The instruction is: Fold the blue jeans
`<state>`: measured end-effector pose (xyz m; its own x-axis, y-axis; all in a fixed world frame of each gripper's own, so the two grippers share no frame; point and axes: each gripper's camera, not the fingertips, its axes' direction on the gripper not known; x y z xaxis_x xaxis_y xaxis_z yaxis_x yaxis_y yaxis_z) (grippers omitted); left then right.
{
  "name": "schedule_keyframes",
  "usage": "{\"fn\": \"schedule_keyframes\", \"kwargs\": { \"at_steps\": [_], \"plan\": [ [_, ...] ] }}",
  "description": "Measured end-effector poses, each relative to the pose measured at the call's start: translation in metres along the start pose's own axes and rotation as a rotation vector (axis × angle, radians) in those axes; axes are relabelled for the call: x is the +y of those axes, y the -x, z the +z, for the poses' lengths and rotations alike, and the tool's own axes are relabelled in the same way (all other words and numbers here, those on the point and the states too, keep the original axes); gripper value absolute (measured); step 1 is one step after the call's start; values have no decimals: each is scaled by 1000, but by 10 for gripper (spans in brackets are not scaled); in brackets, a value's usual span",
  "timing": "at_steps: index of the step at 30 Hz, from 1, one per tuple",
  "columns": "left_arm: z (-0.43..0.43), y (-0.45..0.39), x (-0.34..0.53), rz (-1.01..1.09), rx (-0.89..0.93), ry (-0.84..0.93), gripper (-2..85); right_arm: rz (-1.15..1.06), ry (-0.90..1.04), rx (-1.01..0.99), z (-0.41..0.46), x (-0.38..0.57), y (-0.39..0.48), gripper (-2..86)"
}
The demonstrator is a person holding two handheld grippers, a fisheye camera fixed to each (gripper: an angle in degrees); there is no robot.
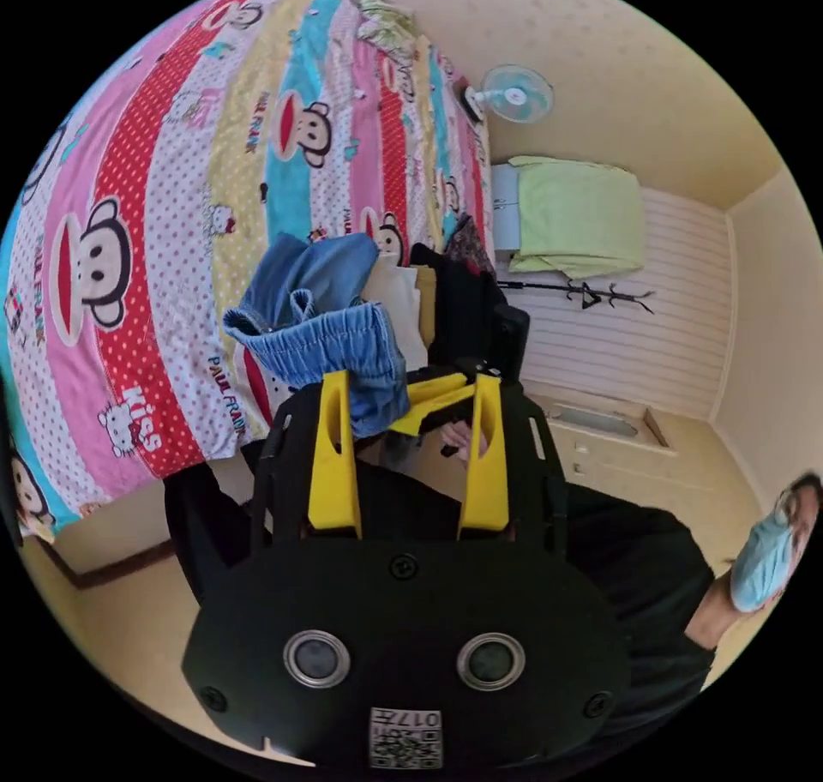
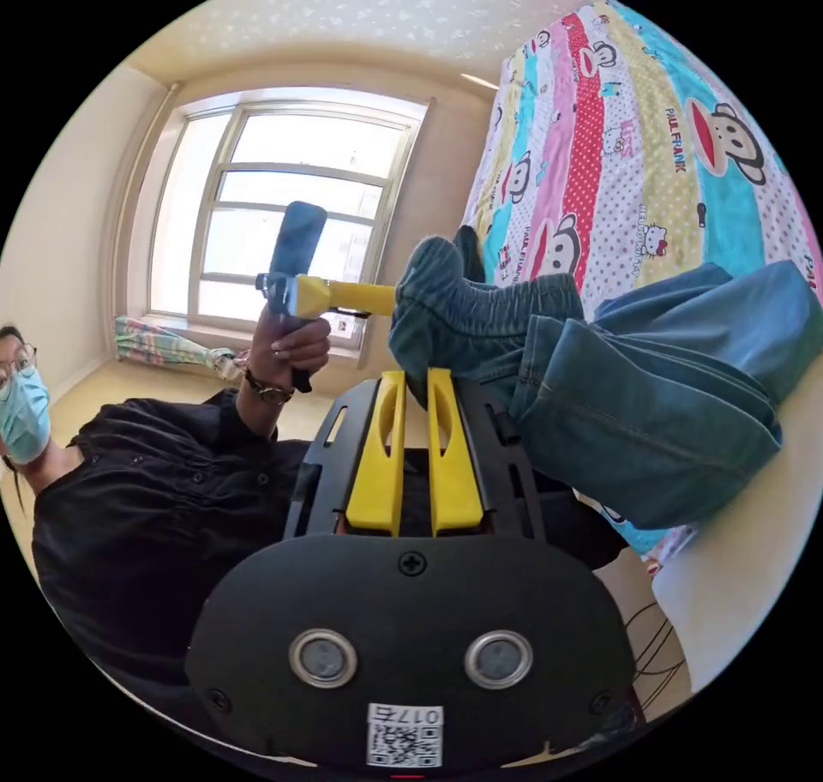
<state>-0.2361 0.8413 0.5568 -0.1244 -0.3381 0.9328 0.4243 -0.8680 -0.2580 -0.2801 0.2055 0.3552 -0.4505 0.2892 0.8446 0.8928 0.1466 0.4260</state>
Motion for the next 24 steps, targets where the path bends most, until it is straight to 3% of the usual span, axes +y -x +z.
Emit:
{"fn": "schedule_keyframes", "kwargs": {
  "at_steps": [2, 7, 12, 16, 19, 24],
  "plan": [
    [2, 24, 4, -123, 18, -7, 98, 41, 5, 55, 19, 8, 2, 21],
    [5, 59, 24, -145, 265, 47, 67, -3, 48, 43, 40, 24, 19, 20],
    [-49, 45, 49, 21, 361, -28, 43, -113, -29, -86, 24, 37, 50, 18],
    [-105, 38, 75, 218, 510, -84, 4, -415, -59, -361, -10, 46, 103, 15],
    [-128, 23, 94, 375, 495, -77, 27, -657, -76, -580, -41, 51, 149, 14],
    [-138, -5, 130, 580, 492, -80, 53, -947, -43, -560, -76, 48, 241, 13]
  ]
}}
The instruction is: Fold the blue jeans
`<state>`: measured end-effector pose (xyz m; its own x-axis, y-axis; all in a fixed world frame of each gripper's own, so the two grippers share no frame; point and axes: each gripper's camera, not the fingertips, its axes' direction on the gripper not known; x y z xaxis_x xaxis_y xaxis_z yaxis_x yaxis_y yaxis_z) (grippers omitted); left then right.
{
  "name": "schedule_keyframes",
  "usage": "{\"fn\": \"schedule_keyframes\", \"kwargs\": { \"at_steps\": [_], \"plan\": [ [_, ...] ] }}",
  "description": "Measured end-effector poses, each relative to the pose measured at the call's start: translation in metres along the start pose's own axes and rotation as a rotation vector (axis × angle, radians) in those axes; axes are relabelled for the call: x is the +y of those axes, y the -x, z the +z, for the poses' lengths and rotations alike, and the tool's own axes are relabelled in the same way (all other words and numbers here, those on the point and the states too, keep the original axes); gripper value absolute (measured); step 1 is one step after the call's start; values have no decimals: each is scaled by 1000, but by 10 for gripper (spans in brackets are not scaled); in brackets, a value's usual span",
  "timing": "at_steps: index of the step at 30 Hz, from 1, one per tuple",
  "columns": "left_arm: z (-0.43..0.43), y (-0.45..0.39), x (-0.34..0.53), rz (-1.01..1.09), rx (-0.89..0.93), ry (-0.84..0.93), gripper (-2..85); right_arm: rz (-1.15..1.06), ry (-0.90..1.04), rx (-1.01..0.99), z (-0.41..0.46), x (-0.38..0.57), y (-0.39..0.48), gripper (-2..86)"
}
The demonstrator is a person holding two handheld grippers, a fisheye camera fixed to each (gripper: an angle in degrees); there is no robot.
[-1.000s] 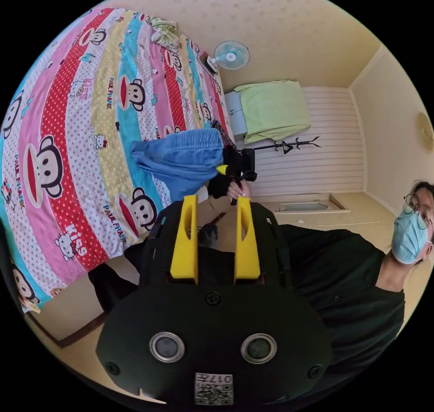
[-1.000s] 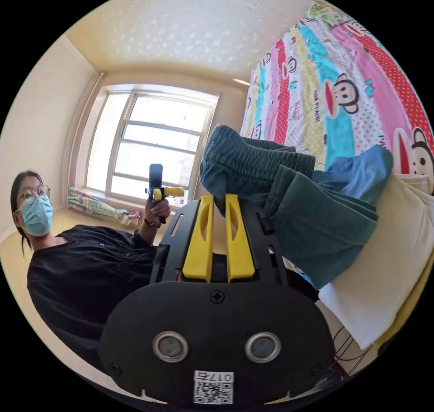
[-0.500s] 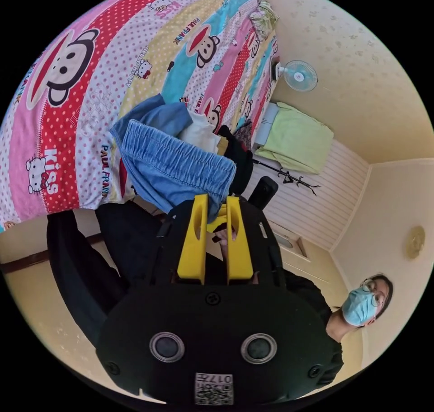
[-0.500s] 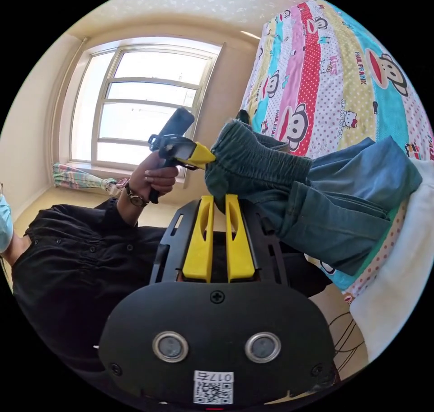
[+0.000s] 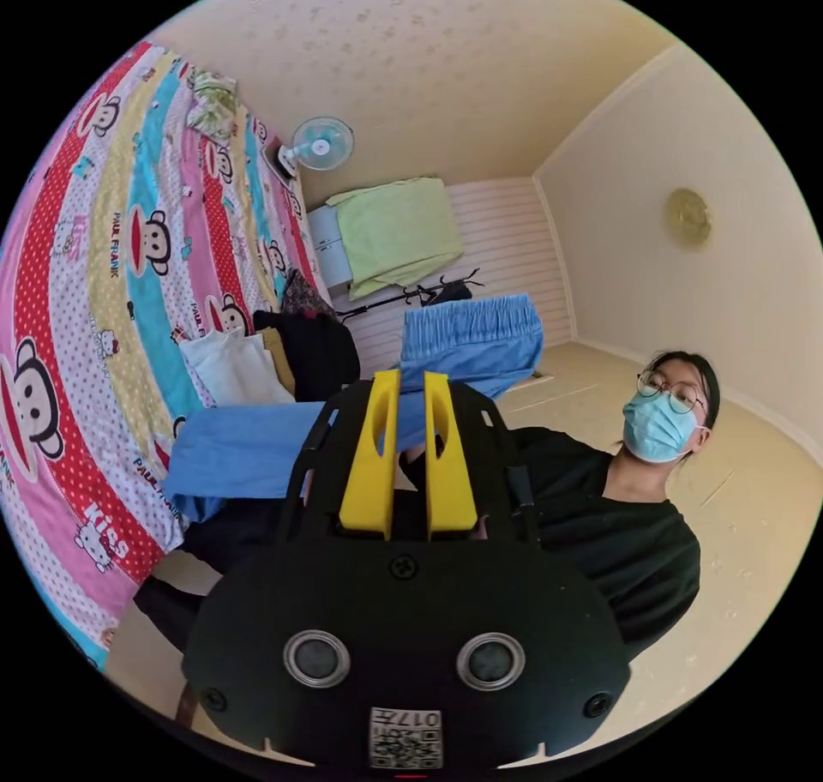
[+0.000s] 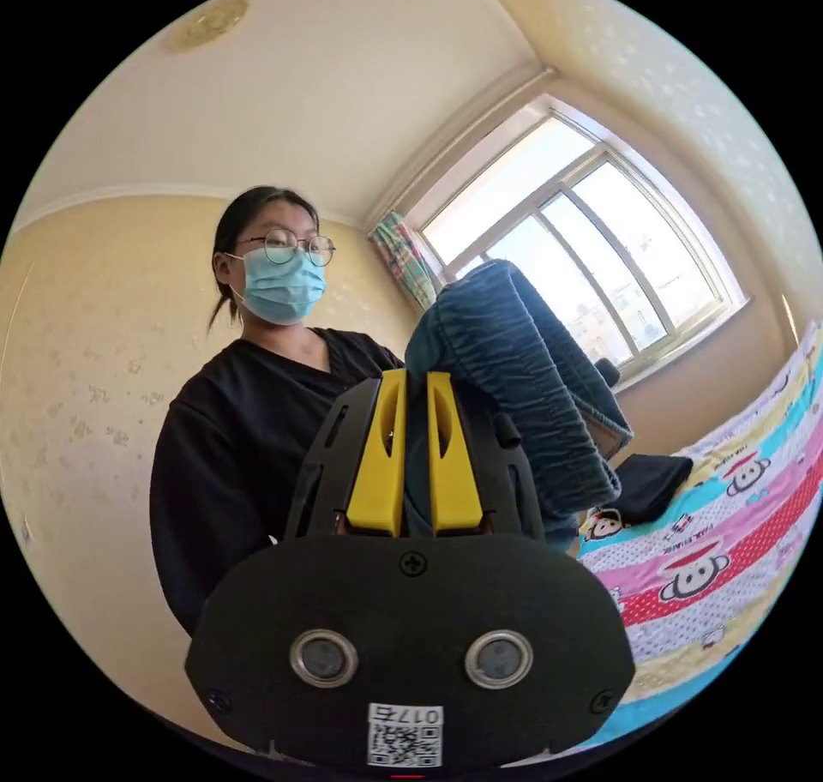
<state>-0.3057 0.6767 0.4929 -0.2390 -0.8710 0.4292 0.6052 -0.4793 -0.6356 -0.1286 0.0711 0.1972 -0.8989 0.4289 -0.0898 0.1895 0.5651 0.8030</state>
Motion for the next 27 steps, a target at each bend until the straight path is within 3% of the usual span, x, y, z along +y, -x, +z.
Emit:
{"fn": "schedule_keyframes", "kwargs": {
  "at_steps": [4, 9, 13, 16, 20, 25, 27],
  "plan": [
    [28, -20, 8, 98, 91, 82, 59, -161, 109, -167, 35, -67, 19, 13],
    [37, -65, 21, 343, 301, 27, 64, -204, 182, -278, 78, -122, 19, 13],
    [17, -106, 44, 554, 373, -115, 24, -123, 172, -69, 87, -134, 6, 15],
    [13, -120, 58, 572, 354, -172, -5, -55, 80, 10, 75, -128, -15, 17],
    [13, -129, 64, 575, 376, -189, -9, 157, -97, 210, 45, -107, -59, 21],
    [17, -130, 46, 598, 478, -119, -10, 277, -102, 485, 39, -87, -88, 27],
    [23, -124, 37, 575, 402, -107, -10, 301, -109, 585, 39, -80, -96, 27]
  ]
}}
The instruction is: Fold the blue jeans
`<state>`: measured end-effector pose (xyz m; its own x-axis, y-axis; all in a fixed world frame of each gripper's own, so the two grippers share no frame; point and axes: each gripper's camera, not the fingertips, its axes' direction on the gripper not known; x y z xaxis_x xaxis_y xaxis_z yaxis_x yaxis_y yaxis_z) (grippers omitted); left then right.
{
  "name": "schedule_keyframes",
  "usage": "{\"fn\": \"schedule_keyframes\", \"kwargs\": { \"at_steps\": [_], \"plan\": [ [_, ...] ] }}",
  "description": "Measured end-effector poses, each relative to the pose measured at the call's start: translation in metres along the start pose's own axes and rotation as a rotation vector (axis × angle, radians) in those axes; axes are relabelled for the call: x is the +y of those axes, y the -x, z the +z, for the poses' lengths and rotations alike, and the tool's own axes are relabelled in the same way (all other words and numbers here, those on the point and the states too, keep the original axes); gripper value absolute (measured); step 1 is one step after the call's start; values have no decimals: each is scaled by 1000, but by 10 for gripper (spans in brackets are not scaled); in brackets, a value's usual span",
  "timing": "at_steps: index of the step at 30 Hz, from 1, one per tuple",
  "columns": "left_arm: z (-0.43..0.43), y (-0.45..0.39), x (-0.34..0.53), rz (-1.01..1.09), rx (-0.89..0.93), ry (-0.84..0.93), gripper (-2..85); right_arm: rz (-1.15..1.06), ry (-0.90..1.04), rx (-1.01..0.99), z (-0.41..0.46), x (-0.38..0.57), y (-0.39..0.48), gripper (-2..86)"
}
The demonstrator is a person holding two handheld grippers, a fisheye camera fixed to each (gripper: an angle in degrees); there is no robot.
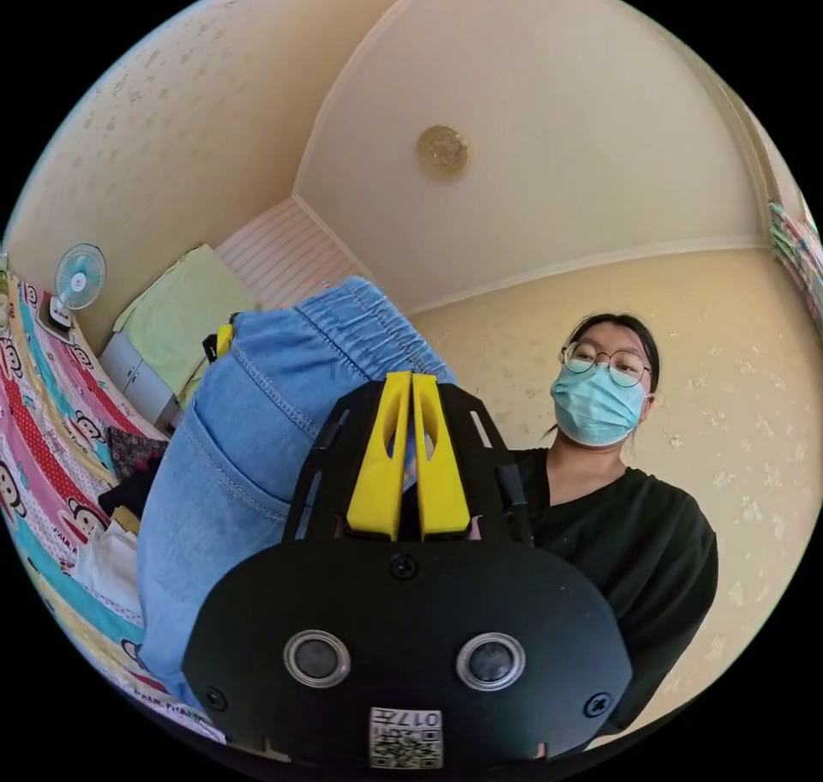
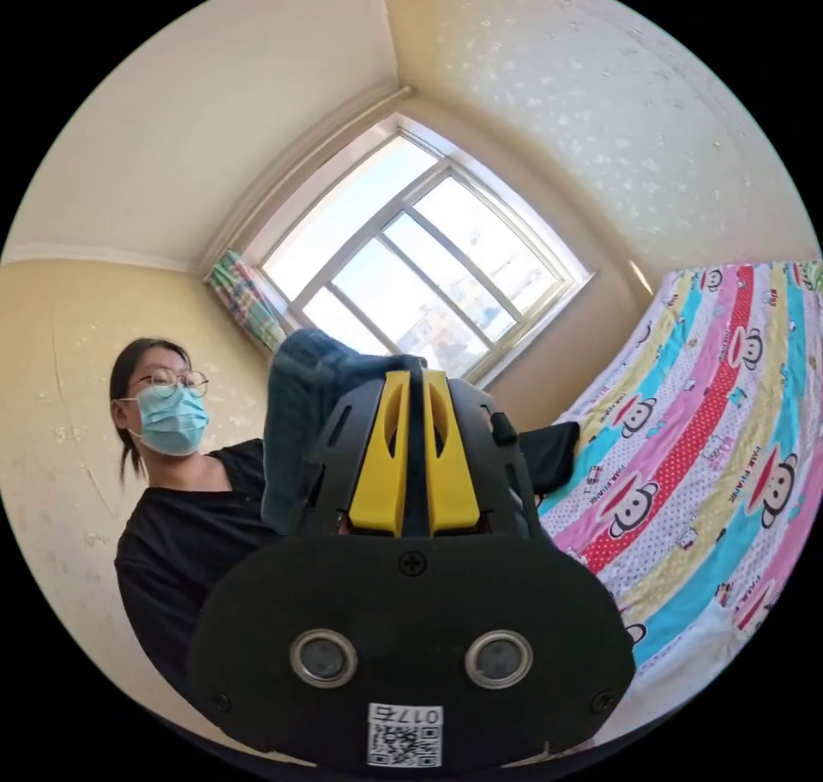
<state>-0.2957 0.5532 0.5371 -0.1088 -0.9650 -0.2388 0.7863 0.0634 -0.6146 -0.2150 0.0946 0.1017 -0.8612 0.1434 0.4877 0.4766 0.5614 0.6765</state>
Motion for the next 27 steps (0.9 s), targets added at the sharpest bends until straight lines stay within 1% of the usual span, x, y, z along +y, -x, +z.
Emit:
{"fn": "schedule_keyframes", "kwargs": {
  "at_steps": [1, 2, 3, 4, 5, 6, 7, 8, 9, 10, 11, 12, 13, 14, 16, 18, 20, 22, 25, 27],
  "plan": [
    [3, 14, -1, -30, -89, 56, -10, 25, -14, 77, 1, 3, -9, 27],
    [3, 22, -1, -51, -117, 71, -10, 94, -20, 176, 3, 6, -23, 26],
    [2, 40, 3, -88, -93, 52, -10, 134, -21, 221, 4, 7, -32, 25],
    [-1, 56, 6, -94, 8, 9, -10, 198, -14, 294, 6, 11, -52, 24],
    [-2, 65, 8, -98, 56, -12, -10, 273, -9, 340, 9, 18, -74, 23],
    [-7, 87, 12, -152, 78, -42, -10, 310, -9, 348, 9, 21, -84, 22],
    [-13, 109, 17, -241, 32, -65, -10, 382, -5, 374, 10, 29, -106, 21],
    [-17, 118, 20, -277, 4, -70, -10, 453, -3, 472, 10, 39, -127, 18],
    [-24, 134, 25, -333, -63, -72, -10, 487, -6, 545, 8, 44, -138, 17],
    [-31, 147, 30, -378, -144, -65, -10, 565, -12, 689, 2, 56, -163, 14],
    [-34, 153, 32, -402, -190, -53, -10, 608, -29, 756, -8, 70, -188, 11],
    [-39, 166, 38, -466, -292, -17, -10, 646, -48, 755, -14, 78, -200, 10],
    [-42, 180, 43, -547, -396, 40, -10, 728, -107, 690, -29, 98, -224, 9],
    [-43, 187, 46, -592, -447, 78, -10, 766, -181, 575, -42, 117, -242, 8],
    [-40, 214, 57, -714, -615, 236, -10, 797, -300, 444, -58, 145, -262, 7],
    [-37, 228, 66, -746, -681, 284, -10, 875, -344, 442, -68, 168, -277, 9],
    [-37, 242, 75, -779, -697, 278, -10, 930, -305, 514, -72, 184, -296, 17],
    [-38, 261, 85, -832, -673, 252, -10, 955, -254, 543, -70, 191, -313, 30],
    [-41, 277, 95, -878, -673, 219, -10, 1033, -168, 533, -61, 205, -355, 79],
    [-40, 284, 99, -898, -701, 218, -10, 1088, -136, 517, -53, 215, -382, 95]
  ]
}}
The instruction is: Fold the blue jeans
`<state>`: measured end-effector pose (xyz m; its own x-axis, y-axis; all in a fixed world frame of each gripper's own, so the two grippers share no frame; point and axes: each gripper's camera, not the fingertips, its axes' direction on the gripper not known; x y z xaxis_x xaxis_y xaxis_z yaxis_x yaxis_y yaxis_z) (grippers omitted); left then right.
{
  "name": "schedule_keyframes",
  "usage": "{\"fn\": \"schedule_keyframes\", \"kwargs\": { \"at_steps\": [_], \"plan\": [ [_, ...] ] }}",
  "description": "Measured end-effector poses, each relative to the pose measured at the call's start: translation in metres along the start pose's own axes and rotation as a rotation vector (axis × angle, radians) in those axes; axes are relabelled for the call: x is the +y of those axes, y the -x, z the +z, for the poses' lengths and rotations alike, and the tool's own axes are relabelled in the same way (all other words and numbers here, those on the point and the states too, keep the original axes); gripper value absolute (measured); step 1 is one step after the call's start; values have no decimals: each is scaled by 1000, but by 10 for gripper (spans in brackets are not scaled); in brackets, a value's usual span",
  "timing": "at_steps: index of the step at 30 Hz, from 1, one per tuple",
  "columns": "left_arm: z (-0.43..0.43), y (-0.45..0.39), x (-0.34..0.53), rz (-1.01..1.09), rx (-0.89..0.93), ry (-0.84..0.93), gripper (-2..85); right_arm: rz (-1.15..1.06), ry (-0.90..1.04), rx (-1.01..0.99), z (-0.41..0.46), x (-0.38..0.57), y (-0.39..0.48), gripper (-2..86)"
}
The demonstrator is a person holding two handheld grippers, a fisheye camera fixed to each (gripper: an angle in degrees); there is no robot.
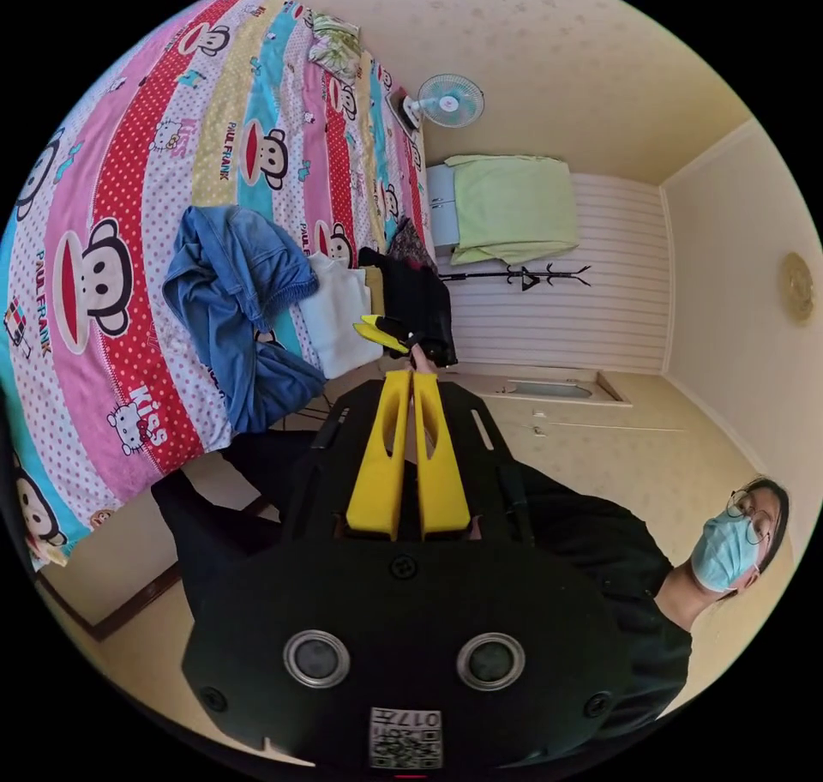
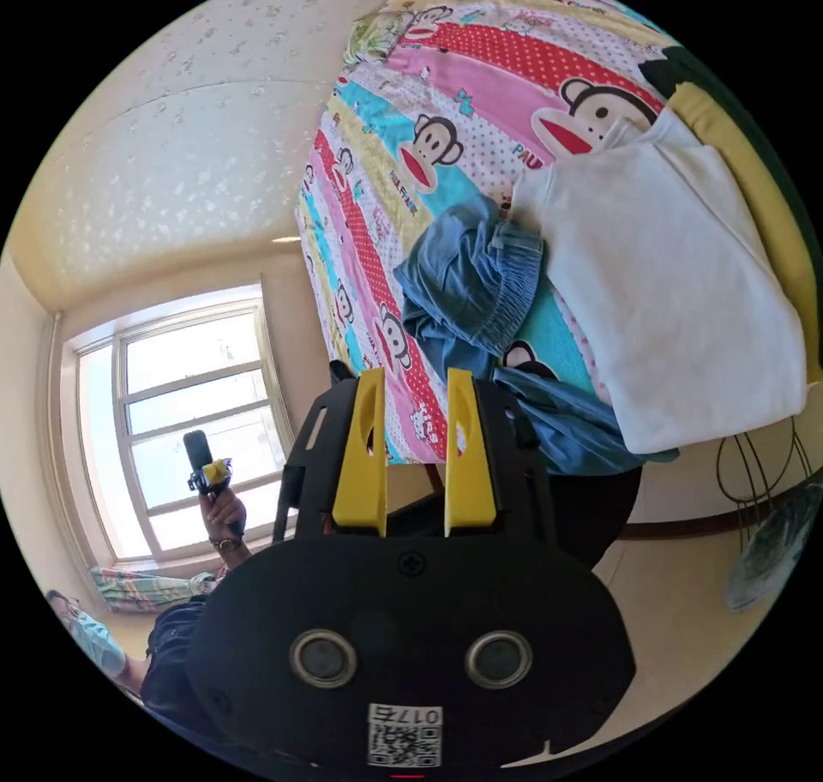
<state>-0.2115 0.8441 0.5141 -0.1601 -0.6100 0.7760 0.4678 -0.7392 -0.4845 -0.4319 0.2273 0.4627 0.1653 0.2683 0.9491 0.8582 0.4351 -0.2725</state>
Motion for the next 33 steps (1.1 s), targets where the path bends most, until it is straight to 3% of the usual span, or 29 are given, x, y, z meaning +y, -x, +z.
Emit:
{"fn": "schedule_keyframes", "kwargs": {
  "at_steps": [9, 18, 21, 24, 26, 28, 33],
  "plan": [
    [57, 40, 5, -142, -79, 93, -10, 188, 18, 3, 85, -39, -87, 103],
    [103, 123, 52, -366, 60, 24, -10, 318, -13, -46, 125, -44, -149, 98],
    [111, 123, 59, -326, 14, 15, -9, 84, -214, -205, 96, -18, -124, 36],
    [123, 110, 57, -193, 4, 2, -3, 16, -145, -374, 78, -2, -100, 22],
    [133, 97, 53, -94, -21, 10, 13, -157, -83, -560, 56, 10, -64, 17],
    [154, 72, 45, 52, -113, 46, 68, -294, -9, -553, 37, 22, -24, 15],
    [190, 2, 51, 359, -419, -21, 155, -665, 152, -308, -11, 84, 97, 12]
  ]
}}
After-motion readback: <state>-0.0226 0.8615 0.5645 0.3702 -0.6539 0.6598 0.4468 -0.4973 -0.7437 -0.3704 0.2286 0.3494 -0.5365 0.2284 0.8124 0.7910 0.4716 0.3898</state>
